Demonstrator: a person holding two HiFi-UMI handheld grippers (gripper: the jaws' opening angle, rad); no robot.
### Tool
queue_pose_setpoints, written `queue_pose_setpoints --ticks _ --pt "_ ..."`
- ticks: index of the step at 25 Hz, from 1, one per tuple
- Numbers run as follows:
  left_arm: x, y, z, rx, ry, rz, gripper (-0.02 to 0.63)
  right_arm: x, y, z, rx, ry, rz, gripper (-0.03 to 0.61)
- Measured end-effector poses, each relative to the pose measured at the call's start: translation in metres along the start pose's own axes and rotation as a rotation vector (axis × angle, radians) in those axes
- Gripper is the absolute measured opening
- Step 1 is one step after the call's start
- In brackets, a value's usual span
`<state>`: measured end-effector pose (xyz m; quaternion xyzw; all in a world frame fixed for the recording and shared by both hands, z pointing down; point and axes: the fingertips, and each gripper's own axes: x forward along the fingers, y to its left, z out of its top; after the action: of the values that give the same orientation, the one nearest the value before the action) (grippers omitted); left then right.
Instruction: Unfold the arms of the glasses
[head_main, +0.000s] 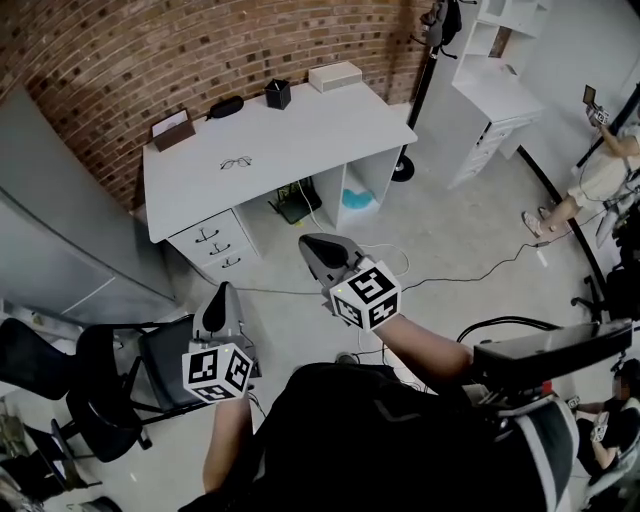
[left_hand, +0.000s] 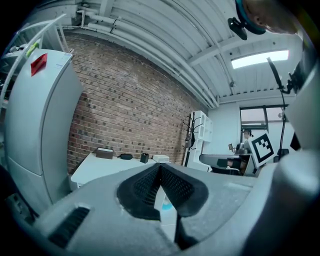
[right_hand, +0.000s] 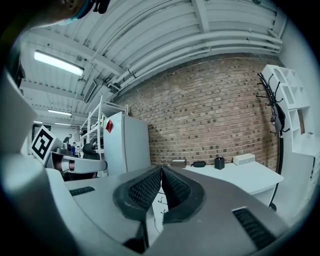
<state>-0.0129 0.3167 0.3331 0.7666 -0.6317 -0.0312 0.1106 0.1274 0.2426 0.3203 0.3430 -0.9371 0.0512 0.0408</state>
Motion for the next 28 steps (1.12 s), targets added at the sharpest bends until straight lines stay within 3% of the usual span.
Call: queue_pose_setpoints --ticks 5,14,28 --pt "-0.002 0.016 -0.007 -0.012 -0.003 -0.013 0.008 0.010 0.015 -0.005 -0.012 0.004 0.017 0.008" --pt "-0.009 0.037 -0.009 -0.008 0.006 -0.077 0.008 0.021 0.031 -0.014 -0.018 0.011 -0.051 0.009" --pt "0.012 0.057 -0.018 -0.031 0.012 -0.067 0.008 0.054 0.029 -0.017 -0.032 0.015 -0.018 0.009"
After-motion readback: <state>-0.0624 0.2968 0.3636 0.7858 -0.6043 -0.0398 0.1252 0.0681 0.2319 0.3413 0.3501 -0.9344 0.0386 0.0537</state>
